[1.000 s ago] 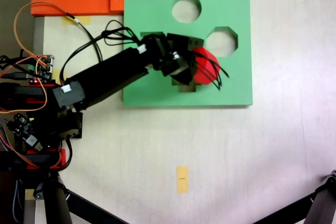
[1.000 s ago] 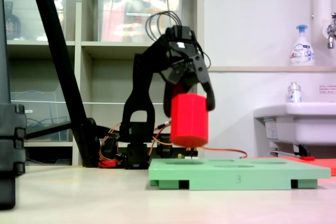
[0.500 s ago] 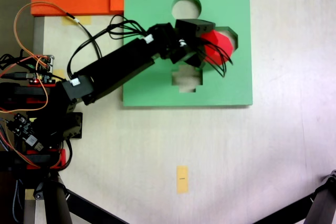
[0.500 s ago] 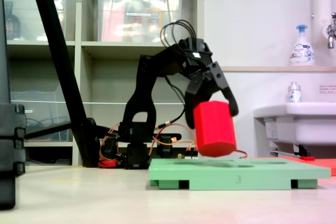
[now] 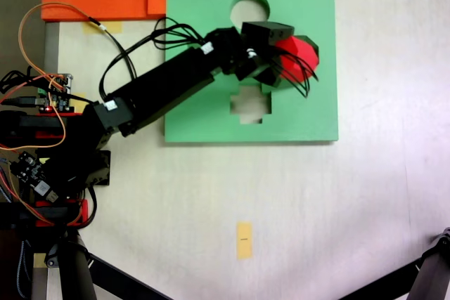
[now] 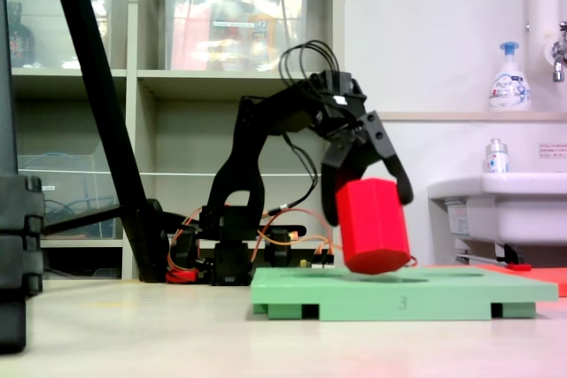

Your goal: Put the octagonal pillar block into the corresponding hole

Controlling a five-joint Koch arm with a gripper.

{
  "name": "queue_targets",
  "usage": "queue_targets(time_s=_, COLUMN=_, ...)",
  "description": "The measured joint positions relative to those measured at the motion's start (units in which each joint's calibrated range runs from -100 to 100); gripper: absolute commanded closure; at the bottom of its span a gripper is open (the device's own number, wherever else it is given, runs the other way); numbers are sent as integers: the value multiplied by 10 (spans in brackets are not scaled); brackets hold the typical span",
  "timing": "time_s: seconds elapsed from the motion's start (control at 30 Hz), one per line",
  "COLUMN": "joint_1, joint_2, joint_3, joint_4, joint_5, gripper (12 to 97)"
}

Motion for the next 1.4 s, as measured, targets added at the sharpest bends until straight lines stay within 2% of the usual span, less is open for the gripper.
queue_targets(time_s=0.67, joint_1=7, joint_2=38, joint_3=24, joint_4=1, joint_5=-19, gripper=775)
queue_targets(time_s=1.17, joint_1=7, joint_2=-16, joint_3=24, joint_4=-62, joint_5=-21, gripper=775)
queue_targets(time_s=1.4, joint_1=7, joint_2=1, joint_3=24, joint_4=-61, joint_5=-58, gripper=775)
